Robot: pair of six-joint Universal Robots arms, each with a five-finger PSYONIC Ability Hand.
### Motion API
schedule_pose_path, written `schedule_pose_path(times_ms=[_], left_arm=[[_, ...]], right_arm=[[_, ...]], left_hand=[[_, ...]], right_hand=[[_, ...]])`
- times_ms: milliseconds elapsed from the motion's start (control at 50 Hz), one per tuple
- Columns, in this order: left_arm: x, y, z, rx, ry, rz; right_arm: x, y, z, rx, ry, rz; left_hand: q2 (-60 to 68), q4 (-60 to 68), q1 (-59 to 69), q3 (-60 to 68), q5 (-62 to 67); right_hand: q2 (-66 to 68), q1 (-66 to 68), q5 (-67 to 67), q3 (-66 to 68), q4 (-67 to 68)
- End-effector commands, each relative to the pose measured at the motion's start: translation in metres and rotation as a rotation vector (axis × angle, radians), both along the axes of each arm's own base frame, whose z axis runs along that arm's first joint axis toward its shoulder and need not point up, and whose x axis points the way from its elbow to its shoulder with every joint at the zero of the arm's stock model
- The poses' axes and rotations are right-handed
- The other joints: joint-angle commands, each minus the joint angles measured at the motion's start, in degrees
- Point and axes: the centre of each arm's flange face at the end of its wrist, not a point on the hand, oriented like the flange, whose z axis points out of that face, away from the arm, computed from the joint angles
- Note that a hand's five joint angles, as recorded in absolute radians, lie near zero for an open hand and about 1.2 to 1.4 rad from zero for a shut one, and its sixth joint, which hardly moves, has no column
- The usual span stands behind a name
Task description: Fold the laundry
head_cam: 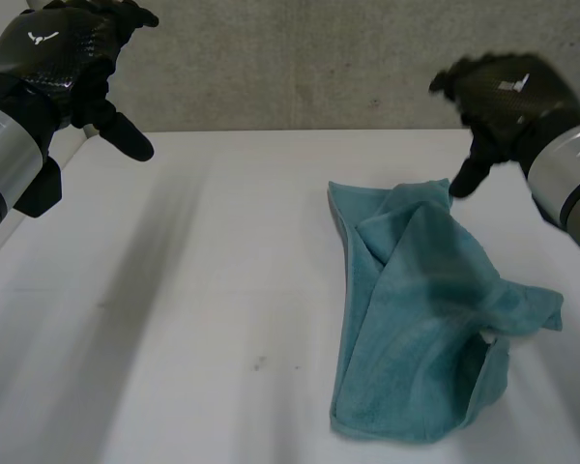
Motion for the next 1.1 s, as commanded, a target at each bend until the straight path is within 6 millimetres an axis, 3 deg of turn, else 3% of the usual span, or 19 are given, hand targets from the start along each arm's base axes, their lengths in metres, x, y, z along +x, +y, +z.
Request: schedule_pose_path(times_ms=[20,140,240,380,680,940,980,1020,1100], left_arm=[[-0.001,-0.003,0.002,-0.021,0.009,0.001],[-0.001,-0.003,-0.002,-0.015,0.007,0.0],[-0.002,-0.007,-0.006,-0.012,0.006,0.004],[-0.004,-0.009,-0.015,0.011,-0.006,0.0],[-0.007,-0.014,-0.025,0.041,-0.016,-0.003],[-0.01,-0.019,-0.036,0.073,-0.028,-0.005],[-0.01,-0.021,-0.039,0.081,-0.032,-0.005],[-0.012,-0.022,-0.044,0.092,-0.038,-0.006],[-0.016,-0.027,-0.056,0.119,-0.049,-0.014]], right_arm=[[0.005,0.019,-0.044,0.202,0.208,0.073],[0.001,0.041,-0.087,0.267,0.459,0.185],[-0.006,0.059,-0.109,0.29,0.588,0.268],[-0.023,0.078,-0.118,0.33,0.601,0.286],[-0.057,0.07,-0.129,0.376,0.574,0.298],[-0.068,0.064,-0.136,0.375,0.626,0.279],[-0.069,0.063,-0.137,0.374,0.638,0.275],[-0.069,0.063,-0.138,0.373,0.652,0.281],[-0.067,0.057,-0.133,0.326,0.663,0.281]], left_hand=[[-0.6,-0.2,-0.2,-0.7,-1.3],[-0.5,0.0,0.0,-0.5,-1.1],[-0.5,0.0,0.0,-0.5,-1.1],[-0.3,0.2,0.1,-0.3,-1.0],[-0.3,0.2,0.1,-0.3,-0.9],[-0.1,0.3,0.3,-0.2,-0.8],[-0.1,0.3,0.3,-0.2,-0.8],[-0.1,0.3,0.3,-0.2,-0.8],[-0.1,0.3,0.3,-0.2,-0.8]], right_hand=[[-2.7,-1.8,-3.0,-2.4,-3.5],[-0.3,0.6,-0.6,0.1,-1.0],[4.4,5.3,4.1,4.8,3.7],[12.3,13.2,12.0,12.7,11.6],[19.2,20.1,18.9,19.6,18.5],[20.1,21.0,19.8,20.4,19.3],[23.6,24.5,23.3,23.9,22.8],[35.3,36.2,35.0,35.7,34.6],[67.2,68.1,66.9,67.5,66.5]])
